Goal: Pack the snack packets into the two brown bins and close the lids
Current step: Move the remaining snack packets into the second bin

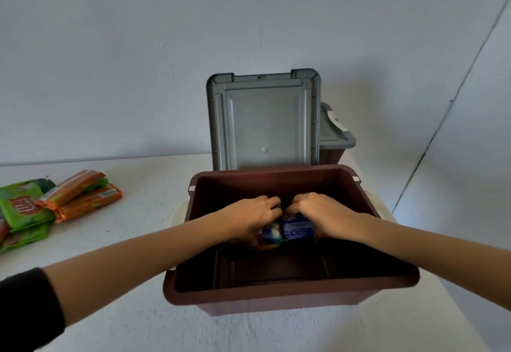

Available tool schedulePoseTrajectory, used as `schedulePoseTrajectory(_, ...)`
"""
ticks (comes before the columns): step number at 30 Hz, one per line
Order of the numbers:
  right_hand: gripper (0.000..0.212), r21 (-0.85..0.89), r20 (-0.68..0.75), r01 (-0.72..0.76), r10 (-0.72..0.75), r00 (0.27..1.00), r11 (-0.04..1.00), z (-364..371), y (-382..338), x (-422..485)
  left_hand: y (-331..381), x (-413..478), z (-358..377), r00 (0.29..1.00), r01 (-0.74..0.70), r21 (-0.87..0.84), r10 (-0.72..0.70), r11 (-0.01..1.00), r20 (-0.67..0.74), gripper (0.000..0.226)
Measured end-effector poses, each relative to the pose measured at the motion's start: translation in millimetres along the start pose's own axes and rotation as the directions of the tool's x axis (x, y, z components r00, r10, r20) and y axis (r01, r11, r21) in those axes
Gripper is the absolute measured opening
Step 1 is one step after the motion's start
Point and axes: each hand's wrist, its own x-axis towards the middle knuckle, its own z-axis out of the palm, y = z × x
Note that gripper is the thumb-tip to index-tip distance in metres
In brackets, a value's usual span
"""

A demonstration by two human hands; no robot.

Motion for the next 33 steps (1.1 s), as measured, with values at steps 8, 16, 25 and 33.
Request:
schedulePoseTrajectory(8, 0.053, -0.027, -0.016, -0.07, 0.069, 0.997, 0.997, -0.5, -5.1, -2.8, -2.6, 1.8, 0.2, 0.999, -0.032, -0.032, 0.033, 0.999, 0.012, 0.072)
schedulePoseTrajectory(16, 0.06, 0.163, 0.05, -0.1, 0.093, 0.994, 0.982, -21.8, -0.8, -2.9, -18.5, -10.7, -12.5, 0.99, 0.026, -0.297, -0.066, 0.955, -0.126, 0.058)
schedulePoseTrajectory(25, 0.04, 0.296, -0.188, 0.107, -0.052, 0.981, 0.949, -92.7, -62.1, 60.2, -85.3, -108.0, -32.2, 0.764, 0.2, -0.61, -0.511, 0.767, -0.393, 0.018)
schedulePoseTrajectory(33, 0.047, 0.252, -0.265, 0.418, -0.353, 0.897, 0.873, -102.4, -185.4, 156.2, -135.6, -246.2, 31.8, 0.398, 0.59, -0.678, -0.889, 0.438, -0.229, 0.033)
